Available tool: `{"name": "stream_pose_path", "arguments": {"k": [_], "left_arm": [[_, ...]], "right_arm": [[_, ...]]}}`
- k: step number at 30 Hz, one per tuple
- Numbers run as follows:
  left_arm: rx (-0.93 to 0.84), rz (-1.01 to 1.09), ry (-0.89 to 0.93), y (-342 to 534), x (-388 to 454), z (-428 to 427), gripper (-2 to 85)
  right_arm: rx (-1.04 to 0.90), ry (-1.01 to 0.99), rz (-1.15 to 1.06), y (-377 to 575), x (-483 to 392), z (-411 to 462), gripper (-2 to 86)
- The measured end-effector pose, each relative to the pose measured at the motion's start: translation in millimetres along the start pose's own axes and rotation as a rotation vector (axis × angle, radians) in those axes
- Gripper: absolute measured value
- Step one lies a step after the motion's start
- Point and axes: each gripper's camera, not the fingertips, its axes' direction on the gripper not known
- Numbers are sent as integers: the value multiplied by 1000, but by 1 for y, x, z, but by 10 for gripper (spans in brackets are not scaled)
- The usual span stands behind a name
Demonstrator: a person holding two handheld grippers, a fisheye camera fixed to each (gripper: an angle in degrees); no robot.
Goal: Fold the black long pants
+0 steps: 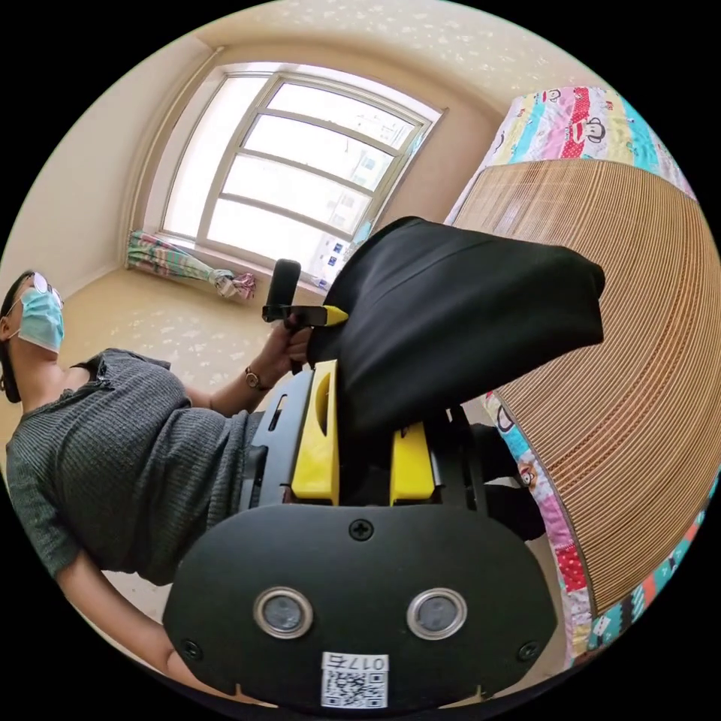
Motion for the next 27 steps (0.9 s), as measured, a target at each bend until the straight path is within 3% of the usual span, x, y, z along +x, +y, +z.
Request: {"name": "stream_pose_path", "arguments": {"k": [5,11,15,22,27], "left_arm": [[-71,-76,55,38,-23,0,88],[-36,-57,14,50,-56,-70,91],[55,-32,-65,57,-98,-176,91],[285,-44,-271,59,-172,-422,96],[355,-174,-329,24,-246,-513,101]], "right_arm": [[-85,98,26,21,14,57,84],[-85,192,15,-11,31,147,84],[-100,197,1,-74,46,227,83],[-112,199,-159,-270,50,437,84],[-10,297,-168,-381,69,549,88]]}}
